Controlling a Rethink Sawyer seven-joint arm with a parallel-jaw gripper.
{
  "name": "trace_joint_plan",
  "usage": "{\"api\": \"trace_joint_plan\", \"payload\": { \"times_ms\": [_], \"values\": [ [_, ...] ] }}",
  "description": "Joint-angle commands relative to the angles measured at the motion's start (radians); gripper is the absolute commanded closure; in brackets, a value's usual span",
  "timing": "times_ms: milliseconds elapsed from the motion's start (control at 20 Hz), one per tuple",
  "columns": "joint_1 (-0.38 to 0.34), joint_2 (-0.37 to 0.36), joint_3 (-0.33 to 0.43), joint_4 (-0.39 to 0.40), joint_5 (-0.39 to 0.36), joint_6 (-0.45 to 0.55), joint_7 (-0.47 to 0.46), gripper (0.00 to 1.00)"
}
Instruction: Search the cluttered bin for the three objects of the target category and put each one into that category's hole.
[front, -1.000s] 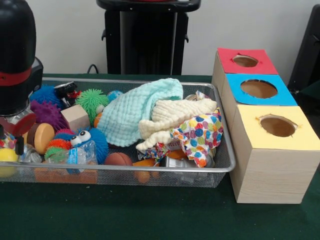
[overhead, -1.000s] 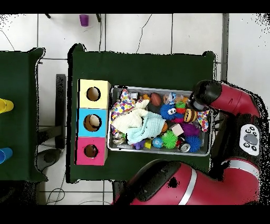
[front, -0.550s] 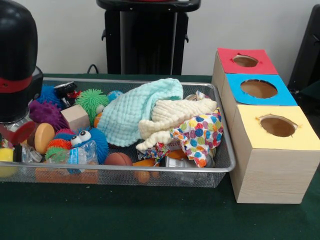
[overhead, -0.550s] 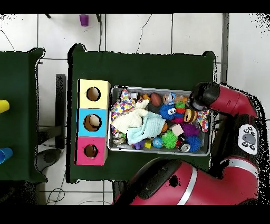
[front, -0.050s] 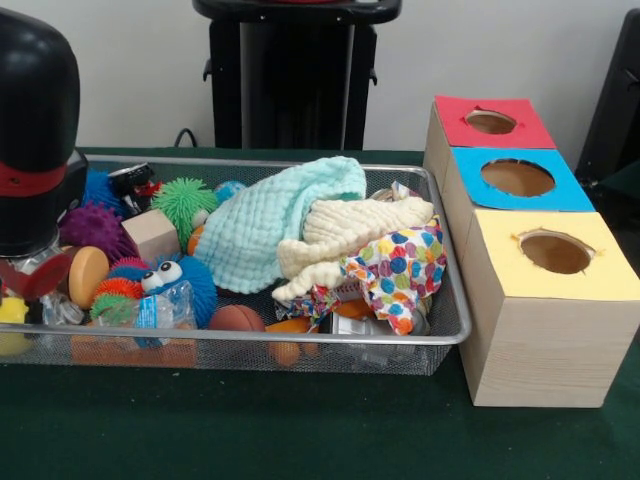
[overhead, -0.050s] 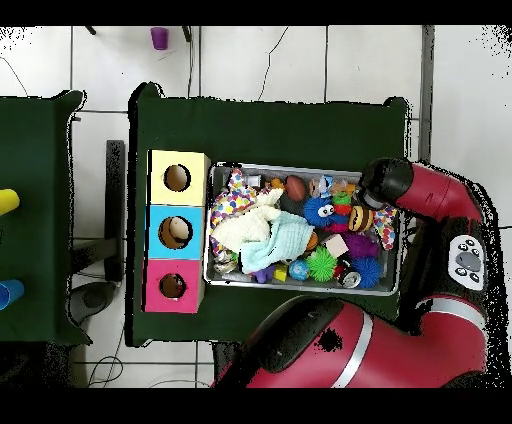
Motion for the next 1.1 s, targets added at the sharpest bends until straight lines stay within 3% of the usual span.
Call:
{"api": "trace_joint_plan", "payload": {
  "times_ms": [50,350,650,700,1100],
  "values": [
    [-0.02,0.074,0.102,0.085,-0.043,-0.091,-0.013,0.0],
    [-0.021,0.068,0.104,0.086,-0.037,-0.06,-0.023,0.0],
    [-0.025,0.076,0.104,0.089,-0.048,-0.092,-0.024,0.0],
    [-0.027,0.074,0.104,0.094,-0.05,-0.104,-0.023,1.0],
    [-0.019,0.093,0.095,0.079,-0.038,-0.077,0.001,1.0]
  ]
}}
